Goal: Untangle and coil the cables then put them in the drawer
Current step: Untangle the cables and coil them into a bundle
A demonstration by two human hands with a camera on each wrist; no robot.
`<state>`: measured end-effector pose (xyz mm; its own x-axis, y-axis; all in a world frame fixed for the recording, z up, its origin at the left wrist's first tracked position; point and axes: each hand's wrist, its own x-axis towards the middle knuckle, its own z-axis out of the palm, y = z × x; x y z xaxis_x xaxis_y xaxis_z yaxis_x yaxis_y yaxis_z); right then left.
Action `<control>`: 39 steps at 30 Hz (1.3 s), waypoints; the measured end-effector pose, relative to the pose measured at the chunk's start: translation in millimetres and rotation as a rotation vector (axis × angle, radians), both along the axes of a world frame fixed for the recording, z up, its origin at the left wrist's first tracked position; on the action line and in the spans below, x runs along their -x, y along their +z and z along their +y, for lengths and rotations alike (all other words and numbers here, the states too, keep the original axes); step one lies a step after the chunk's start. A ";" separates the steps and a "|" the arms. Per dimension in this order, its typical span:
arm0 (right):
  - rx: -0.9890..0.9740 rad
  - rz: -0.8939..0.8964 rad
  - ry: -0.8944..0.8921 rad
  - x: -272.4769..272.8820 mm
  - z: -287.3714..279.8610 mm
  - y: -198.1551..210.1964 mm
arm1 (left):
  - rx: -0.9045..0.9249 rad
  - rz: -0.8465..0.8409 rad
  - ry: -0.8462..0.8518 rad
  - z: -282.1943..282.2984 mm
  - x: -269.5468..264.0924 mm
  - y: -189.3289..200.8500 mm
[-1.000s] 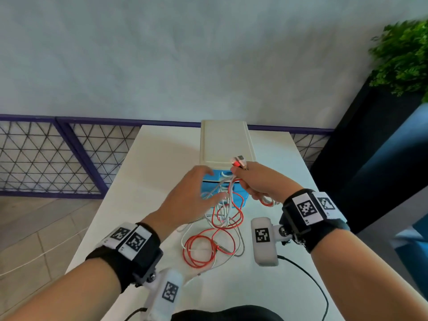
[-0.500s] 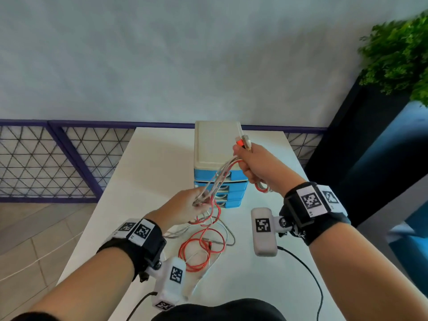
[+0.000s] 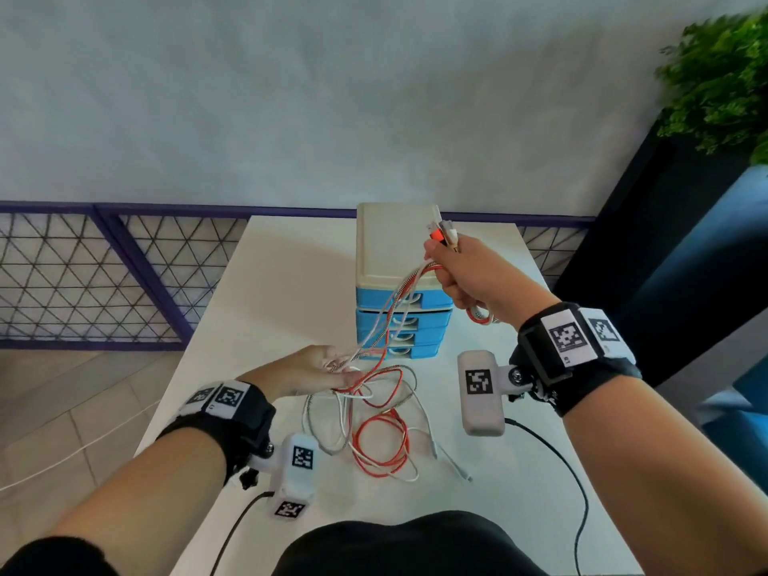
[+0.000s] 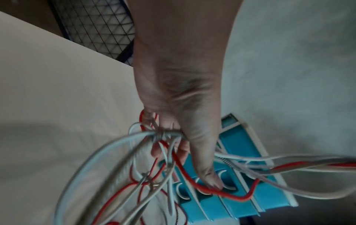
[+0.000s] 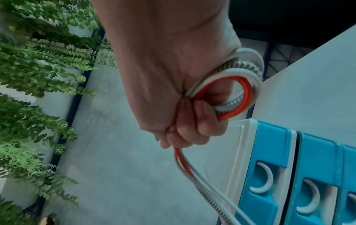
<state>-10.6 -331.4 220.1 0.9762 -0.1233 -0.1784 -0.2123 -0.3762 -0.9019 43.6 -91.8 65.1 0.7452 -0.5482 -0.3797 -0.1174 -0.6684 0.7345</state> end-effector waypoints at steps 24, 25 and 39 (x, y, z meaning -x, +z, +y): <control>-0.094 0.250 0.479 5.0 2.2 -9.4 | 0.299 -0.169 -0.165 -51.6 3.5 118.0; -0.073 0.236 0.482 4.8 1.5 -10.5 | 0.299 -0.086 -0.147 -49.8 4.4 118.4; -0.337 0.276 0.339 -3.4 -9.2 -16.8 | 0.380 0.268 -0.154 -47.7 -0.6 115.0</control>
